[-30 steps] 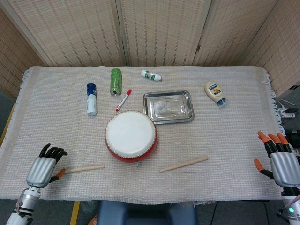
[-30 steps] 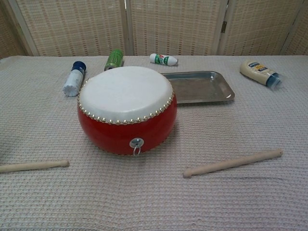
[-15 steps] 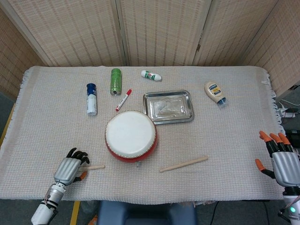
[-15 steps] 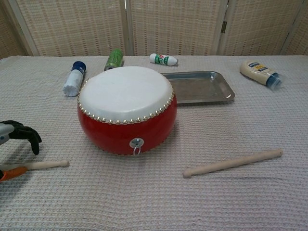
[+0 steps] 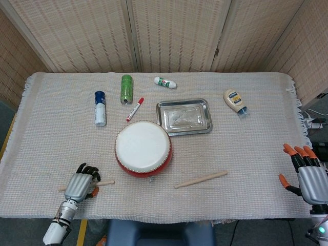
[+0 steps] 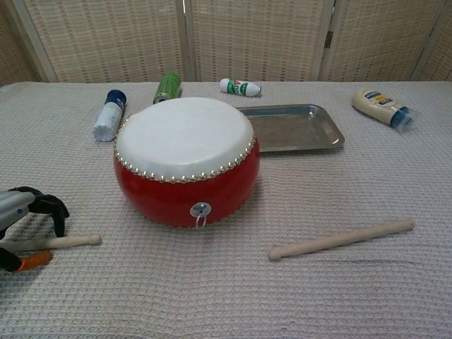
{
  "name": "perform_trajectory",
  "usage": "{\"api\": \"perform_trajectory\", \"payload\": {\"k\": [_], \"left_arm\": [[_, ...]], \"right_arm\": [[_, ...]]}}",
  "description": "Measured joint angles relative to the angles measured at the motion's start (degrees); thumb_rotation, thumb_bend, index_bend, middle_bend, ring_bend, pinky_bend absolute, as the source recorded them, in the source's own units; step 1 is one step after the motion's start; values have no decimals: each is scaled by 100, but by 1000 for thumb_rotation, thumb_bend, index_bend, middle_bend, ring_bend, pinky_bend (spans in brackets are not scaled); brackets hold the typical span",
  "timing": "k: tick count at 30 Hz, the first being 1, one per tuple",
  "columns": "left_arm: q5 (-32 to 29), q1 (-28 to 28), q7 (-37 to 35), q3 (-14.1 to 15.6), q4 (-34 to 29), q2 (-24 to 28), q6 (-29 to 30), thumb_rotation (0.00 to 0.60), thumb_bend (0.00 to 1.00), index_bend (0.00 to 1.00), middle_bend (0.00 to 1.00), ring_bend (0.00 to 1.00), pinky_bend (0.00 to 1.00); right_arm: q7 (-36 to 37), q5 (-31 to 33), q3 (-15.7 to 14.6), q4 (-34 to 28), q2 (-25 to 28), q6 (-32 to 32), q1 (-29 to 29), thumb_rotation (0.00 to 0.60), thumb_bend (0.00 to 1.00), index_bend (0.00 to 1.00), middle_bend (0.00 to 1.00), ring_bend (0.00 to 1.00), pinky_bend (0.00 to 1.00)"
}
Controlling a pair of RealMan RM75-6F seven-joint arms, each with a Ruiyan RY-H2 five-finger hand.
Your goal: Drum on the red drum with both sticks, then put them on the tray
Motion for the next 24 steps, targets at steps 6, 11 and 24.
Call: {"api": "perform_trajectory", "payload": {"k": [6,11,24], "left_arm": [[-5,-14,-110,7,109,-82,23,600,400,540,252,168,80],[91,0,-395,7,143,-80,99,600,435,580,307,204,104],[672,184,-3900,-222,111,361,667,600,491,608,448,314,176]], "right_arm": [[102,-22,-16,-7,25,-21,5,600,242,63,193,0,39],[124,-33,-15,-30,45,2,0,600,242,63,193,0,39],[63,-134,-26,-162,94,170,-64,600,242,65,194,0,39]]}}
